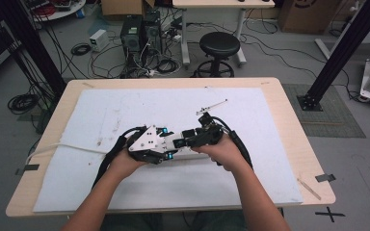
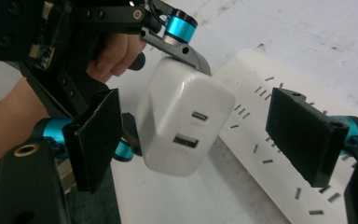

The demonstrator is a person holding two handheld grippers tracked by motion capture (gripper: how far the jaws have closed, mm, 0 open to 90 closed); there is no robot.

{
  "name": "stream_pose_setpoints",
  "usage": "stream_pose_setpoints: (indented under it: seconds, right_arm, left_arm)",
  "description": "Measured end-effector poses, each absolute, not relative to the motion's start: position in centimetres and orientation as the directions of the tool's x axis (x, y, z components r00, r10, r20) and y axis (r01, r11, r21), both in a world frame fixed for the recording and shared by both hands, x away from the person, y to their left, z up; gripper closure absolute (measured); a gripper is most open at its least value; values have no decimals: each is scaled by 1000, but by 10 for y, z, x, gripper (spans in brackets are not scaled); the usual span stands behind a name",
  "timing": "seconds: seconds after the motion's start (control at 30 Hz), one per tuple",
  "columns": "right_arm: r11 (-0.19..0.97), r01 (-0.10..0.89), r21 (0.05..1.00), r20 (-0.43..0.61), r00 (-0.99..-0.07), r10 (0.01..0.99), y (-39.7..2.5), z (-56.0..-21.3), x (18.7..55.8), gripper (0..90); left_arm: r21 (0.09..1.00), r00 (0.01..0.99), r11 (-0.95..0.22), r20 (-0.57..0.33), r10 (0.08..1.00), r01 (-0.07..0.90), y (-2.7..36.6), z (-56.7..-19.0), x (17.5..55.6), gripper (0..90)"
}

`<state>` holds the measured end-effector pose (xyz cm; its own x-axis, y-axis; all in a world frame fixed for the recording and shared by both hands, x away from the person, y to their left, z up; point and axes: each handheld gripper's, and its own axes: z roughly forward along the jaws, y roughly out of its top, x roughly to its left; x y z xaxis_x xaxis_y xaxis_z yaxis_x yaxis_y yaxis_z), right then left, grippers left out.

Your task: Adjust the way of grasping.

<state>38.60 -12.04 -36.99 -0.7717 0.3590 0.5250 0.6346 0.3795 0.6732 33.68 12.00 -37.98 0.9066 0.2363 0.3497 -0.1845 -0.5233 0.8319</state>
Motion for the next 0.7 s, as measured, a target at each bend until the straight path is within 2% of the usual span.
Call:
stream_pose_setpoints:
  seconds: [0.13, 0.2, 0.4, 0.57, 0.7]
  right_arm:
    - [383, 645, 661, 548, -764, 341, -118, -372, 386, 202]
    - [387, 649, 655, 564, -760, 322, -118, -372, 387, 252]
    - [378, 659, 650, 586, -752, 302, -117, -374, 388, 286]
    - [378, 671, 638, 617, -739, 271, -115, -377, 389, 391]
    - [368, 671, 644, 630, -738, 242, -115, -378, 390, 439]
  left_arm:
    - [828, 902, -525, 363, 236, -196, 119, -380, 336, 425]
    - [830, 901, -522, 364, 236, -198, 118, -379, 335, 425]
    - [828, 894, -519, 380, 236, -215, 117, -379, 334, 425]
    - [821, 887, -522, 398, 234, -230, 116, -377, 332, 425]
    - [819, 887, -524, 401, 231, -233, 116, -378, 331, 425]
